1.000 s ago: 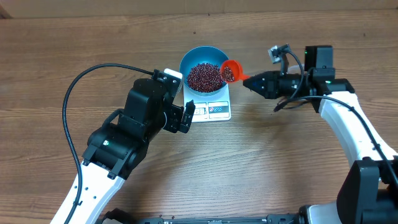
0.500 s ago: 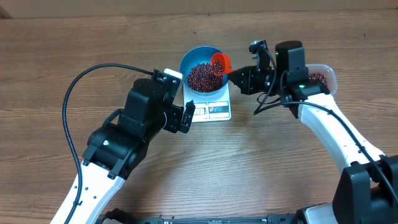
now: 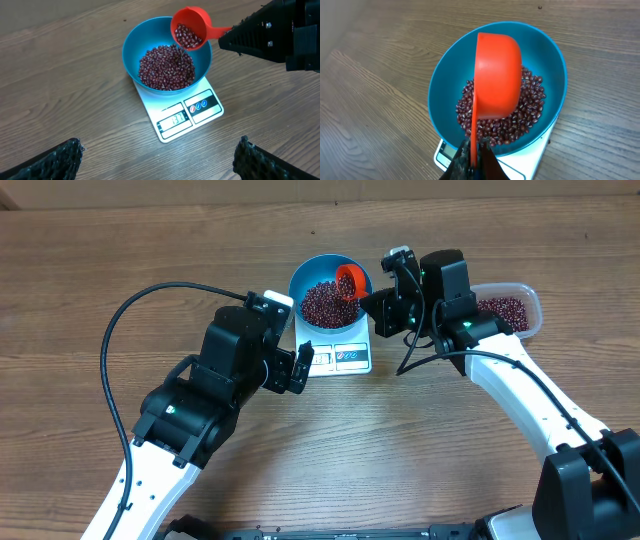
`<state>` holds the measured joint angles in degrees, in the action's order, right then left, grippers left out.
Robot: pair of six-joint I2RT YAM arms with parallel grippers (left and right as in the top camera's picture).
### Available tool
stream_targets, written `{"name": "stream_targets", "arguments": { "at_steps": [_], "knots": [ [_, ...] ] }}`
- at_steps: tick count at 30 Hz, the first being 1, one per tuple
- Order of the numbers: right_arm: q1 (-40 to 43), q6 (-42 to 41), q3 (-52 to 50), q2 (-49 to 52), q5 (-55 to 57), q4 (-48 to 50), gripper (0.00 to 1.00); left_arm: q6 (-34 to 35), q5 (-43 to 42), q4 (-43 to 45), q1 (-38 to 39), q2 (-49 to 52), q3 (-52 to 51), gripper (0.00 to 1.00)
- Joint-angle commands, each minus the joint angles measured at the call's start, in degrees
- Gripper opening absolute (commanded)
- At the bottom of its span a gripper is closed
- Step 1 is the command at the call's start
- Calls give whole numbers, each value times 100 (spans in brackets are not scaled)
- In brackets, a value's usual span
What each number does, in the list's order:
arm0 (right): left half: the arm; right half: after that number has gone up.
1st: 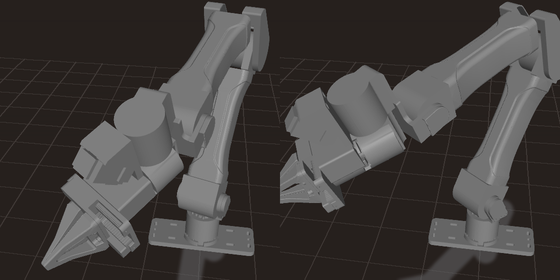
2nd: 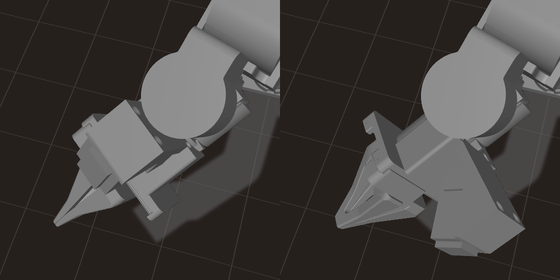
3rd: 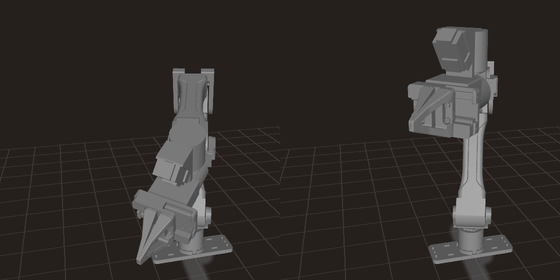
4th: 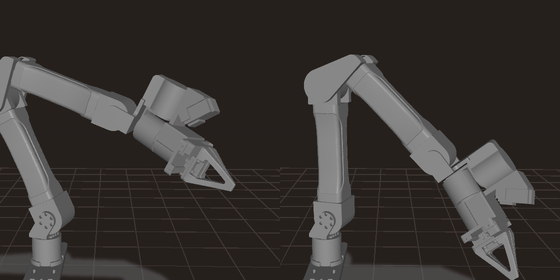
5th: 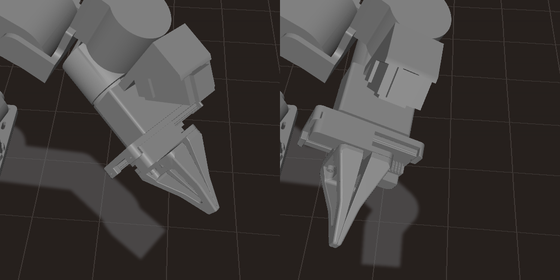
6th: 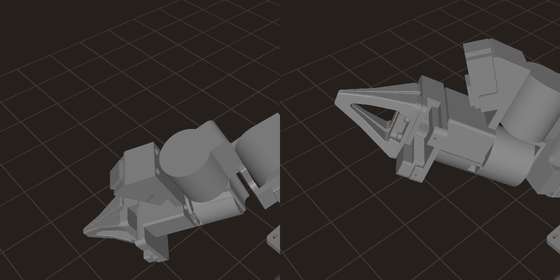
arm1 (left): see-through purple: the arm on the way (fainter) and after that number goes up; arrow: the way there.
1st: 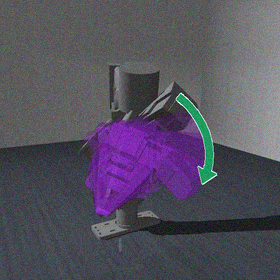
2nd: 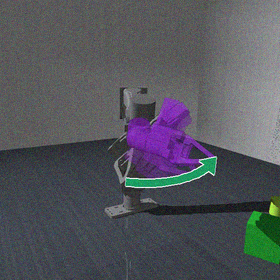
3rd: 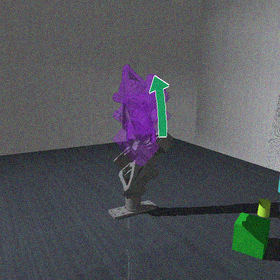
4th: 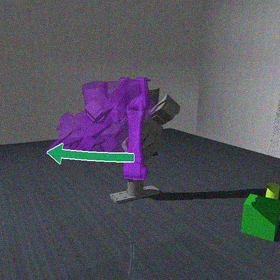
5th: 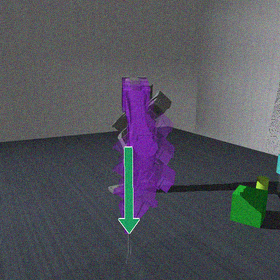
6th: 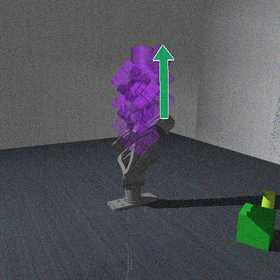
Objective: Scoop item into bowl and weigh 150g on scale
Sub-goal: 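Tilt the scoop slowly to trickle beans into the blue bowl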
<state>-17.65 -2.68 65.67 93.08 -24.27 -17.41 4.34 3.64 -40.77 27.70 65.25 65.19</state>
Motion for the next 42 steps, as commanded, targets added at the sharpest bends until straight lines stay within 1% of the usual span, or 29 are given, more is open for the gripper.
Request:
{"name": "stream_targets", "arguments": {
  "at_steps": [1,6,10,19,21,22,26,28,33,35,37,40,42],
  "knots": [
    [-4,271,146,-140,68,61,4,39,-50,9,-31,0,9,100],
    [-4,483,142,-111,111,55,4,39,-50,7,-31,0,9,99],
    [-2,1086,142,-4,197,-66,4,39,-50,7,-31,0,9,100],
    [-7,1174,142,44,197,-13,4,39,-50,7,-31,0,9,100],
    [-31,1272,142,44,177,22,4,39,-50,7,-31,0,9,100],
    [-28,1475,142,44,199,-17,4,39,-50,7,-31,0,9,100],
    [-76,1486,142,44,177,-22,4,39,-50,7,-31,0,9,100],
    [-83,1650,142,44,181,-46,4,39,-50,7,-31,0,9,100],
    [-101,1676,142,44,238,50,4,39,-50,7,-31,0,9,99],
    [-98,1860,142,44,238,46,4,39,-50,9,-31,0,9,100],
    [-142,1794,142,48,160,275,4,39,-48,7,-31,0,9,100],
    [-175,2031,142,48,564,229,4,39,-50,7,-31,0,9,100],
    [-175,2035,142,48,487,256,4,39,-50,7,-31,0,9,100]
  ]
}}
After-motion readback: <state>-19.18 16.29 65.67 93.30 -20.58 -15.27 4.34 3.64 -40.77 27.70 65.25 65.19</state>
